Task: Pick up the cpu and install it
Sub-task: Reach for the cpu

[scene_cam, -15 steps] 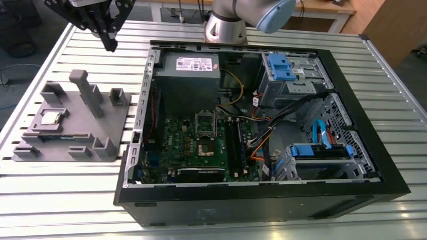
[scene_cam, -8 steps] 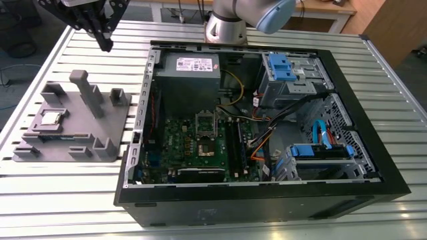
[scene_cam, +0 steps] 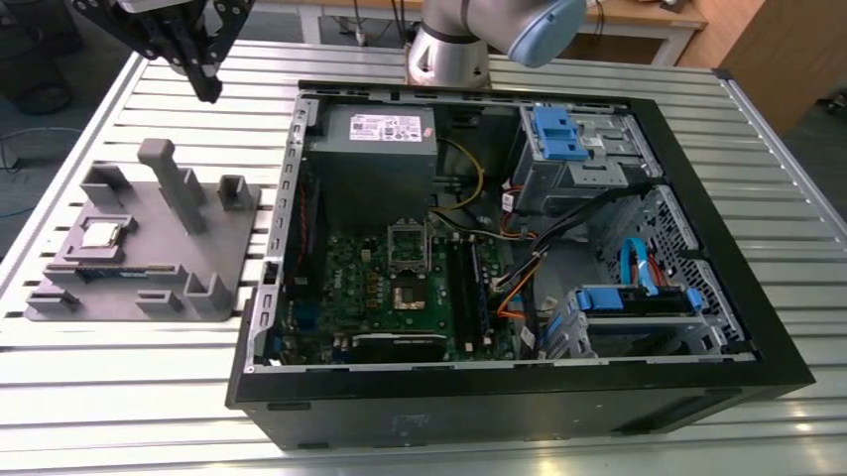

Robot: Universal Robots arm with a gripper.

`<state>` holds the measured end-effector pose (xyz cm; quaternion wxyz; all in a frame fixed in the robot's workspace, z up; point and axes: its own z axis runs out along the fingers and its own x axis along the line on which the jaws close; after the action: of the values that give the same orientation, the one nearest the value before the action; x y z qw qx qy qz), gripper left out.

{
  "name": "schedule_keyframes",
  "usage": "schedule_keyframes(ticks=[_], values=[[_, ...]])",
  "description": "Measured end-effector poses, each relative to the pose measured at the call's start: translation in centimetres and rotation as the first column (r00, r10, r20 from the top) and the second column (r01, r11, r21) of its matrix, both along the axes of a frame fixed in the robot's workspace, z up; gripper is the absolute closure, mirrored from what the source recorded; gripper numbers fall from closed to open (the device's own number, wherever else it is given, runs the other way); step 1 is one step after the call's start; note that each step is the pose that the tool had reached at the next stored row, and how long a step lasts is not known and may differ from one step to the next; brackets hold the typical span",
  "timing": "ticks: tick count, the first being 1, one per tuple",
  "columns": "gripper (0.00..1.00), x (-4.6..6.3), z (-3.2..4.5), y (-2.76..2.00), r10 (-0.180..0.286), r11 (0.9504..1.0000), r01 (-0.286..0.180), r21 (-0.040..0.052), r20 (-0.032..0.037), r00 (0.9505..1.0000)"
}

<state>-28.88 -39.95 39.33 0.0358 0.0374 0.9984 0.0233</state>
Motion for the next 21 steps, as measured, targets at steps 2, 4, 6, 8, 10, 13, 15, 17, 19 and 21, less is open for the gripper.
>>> schedule_keyframes(ticks=[2, 4, 6, 8, 10, 13, 15, 17, 19, 21], values=[[0.89, -0.05, 0.00, 0.00, 0.000, 1.0000, 0.000, 0.0000, 0.0001, 1.0000], [0.89, -0.10, -0.01, 0.00, 0.000, 1.0000, 0.000, 0.0000, 0.0003, 1.0000], [0.89, -0.16, -0.02, 0.00, 0.000, 1.0000, 0.000, 0.0000, 0.0004, 1.0000], [0.89, -0.24, -0.02, 0.00, 0.000, 1.0000, 0.000, 0.0000, 0.0005, 1.0000], [0.89, -0.33, -0.03, 0.00, 0.000, 1.0000, 0.000, 0.0000, 0.0008, 1.0000], [0.89, -0.46, -0.03, 0.00, 0.000, 1.0000, 0.000, -0.0001, 0.0012, 1.0000], [0.89, -0.55, -0.03, 0.00, 0.000, 1.0000, 0.000, -0.0001, 0.0016, 1.0000], [0.89, -0.61, -0.04, 0.00, 0.000, 1.0000, 0.000, 0.0000, 0.0019, 1.0000], [0.89, -0.65, -0.04, 0.00, 0.000, 1.0000, 0.000, 0.0000, 0.0019, 1.0000], [0.89, -0.68, -0.04, 0.00, 0.000, 1.0000, 0.000, 0.0000, 0.0019, 1.0000]])
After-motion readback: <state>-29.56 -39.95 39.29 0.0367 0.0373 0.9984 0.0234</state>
